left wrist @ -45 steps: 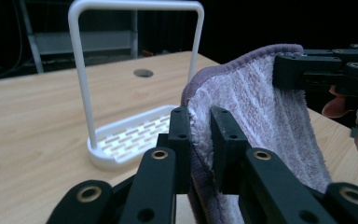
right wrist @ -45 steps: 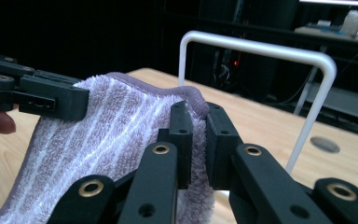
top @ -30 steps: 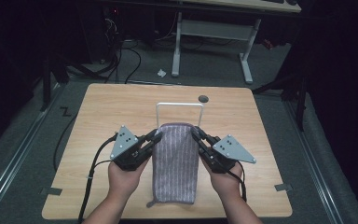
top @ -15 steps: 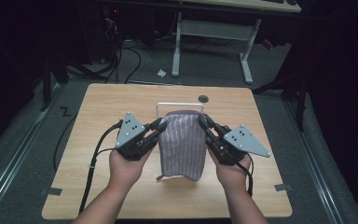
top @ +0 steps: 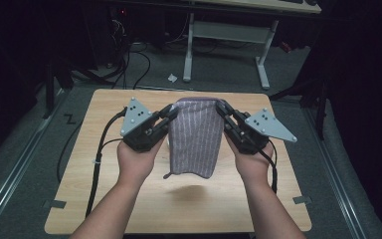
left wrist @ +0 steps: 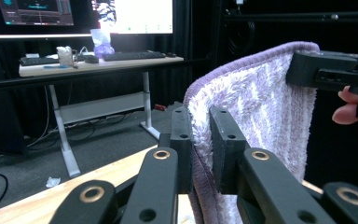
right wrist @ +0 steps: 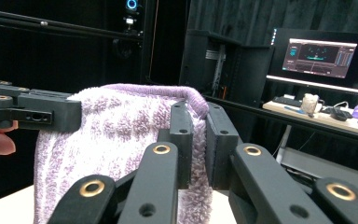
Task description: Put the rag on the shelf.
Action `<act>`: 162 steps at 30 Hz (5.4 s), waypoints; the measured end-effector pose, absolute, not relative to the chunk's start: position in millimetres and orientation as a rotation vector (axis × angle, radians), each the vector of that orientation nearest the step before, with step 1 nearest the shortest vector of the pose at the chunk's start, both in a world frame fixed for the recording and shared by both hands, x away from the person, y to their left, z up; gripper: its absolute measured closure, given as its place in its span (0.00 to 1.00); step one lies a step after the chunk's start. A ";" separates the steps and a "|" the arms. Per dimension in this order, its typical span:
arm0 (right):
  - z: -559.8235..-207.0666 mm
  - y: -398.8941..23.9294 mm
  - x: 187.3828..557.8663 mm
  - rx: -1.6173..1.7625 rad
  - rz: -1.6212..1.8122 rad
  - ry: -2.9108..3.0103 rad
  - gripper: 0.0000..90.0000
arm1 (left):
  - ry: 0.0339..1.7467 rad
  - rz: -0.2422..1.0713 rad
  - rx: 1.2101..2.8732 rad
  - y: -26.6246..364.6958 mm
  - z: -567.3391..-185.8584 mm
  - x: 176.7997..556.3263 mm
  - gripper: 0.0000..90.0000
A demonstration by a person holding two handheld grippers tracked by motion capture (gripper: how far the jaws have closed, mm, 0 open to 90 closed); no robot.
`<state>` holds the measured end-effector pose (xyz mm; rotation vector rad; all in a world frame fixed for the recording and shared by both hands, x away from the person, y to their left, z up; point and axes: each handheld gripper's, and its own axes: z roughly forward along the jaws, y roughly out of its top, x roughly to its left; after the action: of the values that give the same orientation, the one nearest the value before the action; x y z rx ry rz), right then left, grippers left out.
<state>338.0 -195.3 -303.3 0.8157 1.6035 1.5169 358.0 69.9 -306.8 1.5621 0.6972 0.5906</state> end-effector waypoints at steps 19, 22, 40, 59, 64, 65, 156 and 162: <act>-291.6 -194.7 385.6 0.881 1.479 1.603 0.93 | 0.709 0.623 1.557 59.5 -305.8 411.1 0.90; -294.1 -196.0 395.8 0.903 1.472 1.603 0.93 | 0.709 0.621 1.563 58.0 -307.8 417.8 0.90; -312.7 -196.2 460.8 0.944 1.425 1.639 0.93 | 0.736 0.663 1.618 53.8 -317.8 480.9 0.89; -323.9 -185.8 522.5 1.003 1.313 1.715 0.92 | 0.853 0.637 1.701 52.0 -327.2 537.0 0.88; -334.7 -184.7 537.5 1.060 1.215 1.774 0.90 | 0.927 0.599 1.758 44.1 -346.8 552.0 0.86; -334.7 -184.7 537.5 1.060 1.215 1.774 0.90 | 0.927 0.599 1.758 44.1 -346.8 552.0 0.85; -496.4 -227.6 360.7 1.200 1.070 2.043 0.47 | 1.002 0.357 2.082 142.6 -518.2 362.4 0.39; -505.7 -249.4 319.5 1.249 1.079 2.011 0.49 | 1.060 0.347 2.041 186.7 -528.9 325.3 0.37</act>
<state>319.5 -249.4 -505.7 1.2492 2.0106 1.0788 325.3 186.7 -528.9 2.0414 1.0600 0.3468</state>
